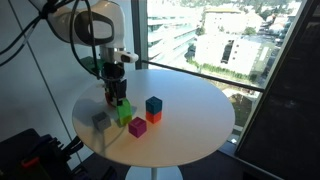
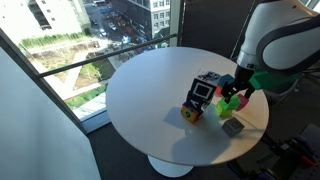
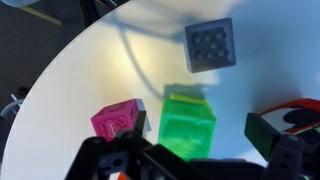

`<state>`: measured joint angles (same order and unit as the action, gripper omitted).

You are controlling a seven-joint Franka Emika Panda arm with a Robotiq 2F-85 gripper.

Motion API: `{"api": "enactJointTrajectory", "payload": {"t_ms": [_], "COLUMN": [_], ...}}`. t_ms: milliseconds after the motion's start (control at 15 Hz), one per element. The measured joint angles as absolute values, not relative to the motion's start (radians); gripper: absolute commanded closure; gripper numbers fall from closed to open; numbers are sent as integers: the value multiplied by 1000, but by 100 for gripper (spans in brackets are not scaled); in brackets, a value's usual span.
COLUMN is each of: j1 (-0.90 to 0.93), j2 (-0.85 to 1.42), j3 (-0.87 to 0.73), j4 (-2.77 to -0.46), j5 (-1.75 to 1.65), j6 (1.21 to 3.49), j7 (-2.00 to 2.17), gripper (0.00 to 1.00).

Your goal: Put the grey block on the table, then use the green block to knock off the yellow block from the pink block, then put the green block on the yellow block

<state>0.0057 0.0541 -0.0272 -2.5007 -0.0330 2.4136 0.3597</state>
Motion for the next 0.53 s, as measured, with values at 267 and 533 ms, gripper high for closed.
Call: {"api": "enactJointTrajectory", "payload": {"t_ms": [267,533], "j1": [6,6], "j2": [-12,-72], "j3": [-21,-14], "j4": [-2499,-2486], "j5": [-86,-99], "j6": [2320,2200], "j7": [338,290], "gripper": [0,0]}}
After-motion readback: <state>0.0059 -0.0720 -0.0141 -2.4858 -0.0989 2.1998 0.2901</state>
